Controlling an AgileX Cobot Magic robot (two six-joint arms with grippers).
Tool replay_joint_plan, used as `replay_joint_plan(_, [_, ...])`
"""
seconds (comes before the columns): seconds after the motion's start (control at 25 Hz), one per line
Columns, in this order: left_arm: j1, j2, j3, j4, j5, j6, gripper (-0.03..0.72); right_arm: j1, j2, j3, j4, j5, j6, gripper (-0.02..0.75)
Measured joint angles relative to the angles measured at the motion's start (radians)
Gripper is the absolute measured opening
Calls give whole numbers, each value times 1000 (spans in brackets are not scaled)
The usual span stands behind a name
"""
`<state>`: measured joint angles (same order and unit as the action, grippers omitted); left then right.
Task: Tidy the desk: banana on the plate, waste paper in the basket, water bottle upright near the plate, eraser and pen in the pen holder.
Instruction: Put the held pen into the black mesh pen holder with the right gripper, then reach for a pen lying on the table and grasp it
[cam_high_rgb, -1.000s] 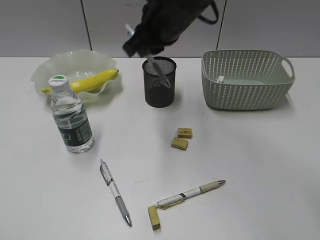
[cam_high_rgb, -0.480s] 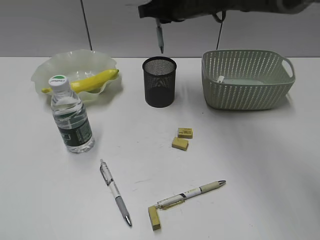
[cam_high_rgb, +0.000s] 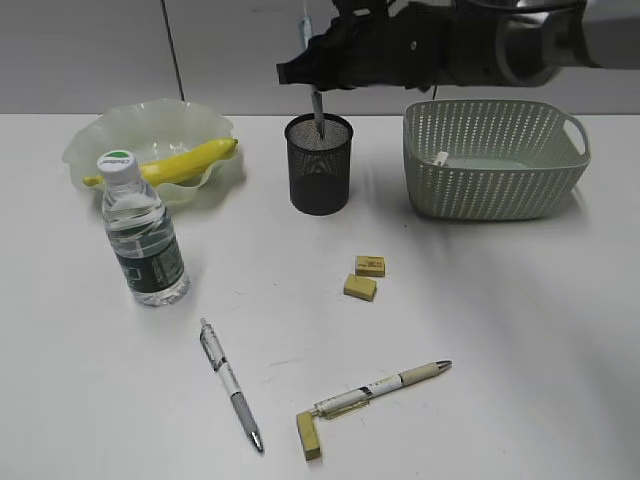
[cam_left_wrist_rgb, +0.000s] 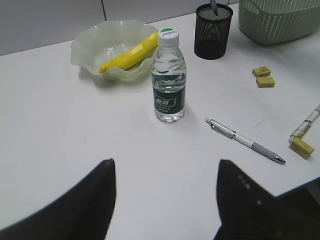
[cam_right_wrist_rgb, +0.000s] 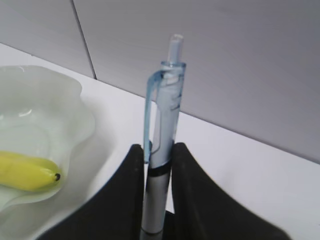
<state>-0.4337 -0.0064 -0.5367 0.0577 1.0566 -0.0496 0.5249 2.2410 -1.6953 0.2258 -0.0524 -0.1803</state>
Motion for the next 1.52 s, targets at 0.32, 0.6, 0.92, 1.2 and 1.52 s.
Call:
replay_joint_plan(0.32, [0, 0, 0, 0, 0, 0, 466, 0, 15, 1, 0, -2, 1, 227])
replay_joint_plan(0.6, [0, 0, 0, 0, 0, 0, 460, 0, 15, 1, 0, 2, 1, 495])
replay_joint_plan(0.92, [0, 0, 0, 0, 0, 0, 452, 0, -124, 1, -55, 331, 1, 509])
replay_joint_plan(1.2, [0, 0, 0, 0, 0, 0, 446, 0, -309, 1, -139, 810, 6, 509])
replay_joint_plan(1.52, [0, 0, 0, 0, 0, 0, 444, 0, -510, 39, -154, 1084, 13, 509])
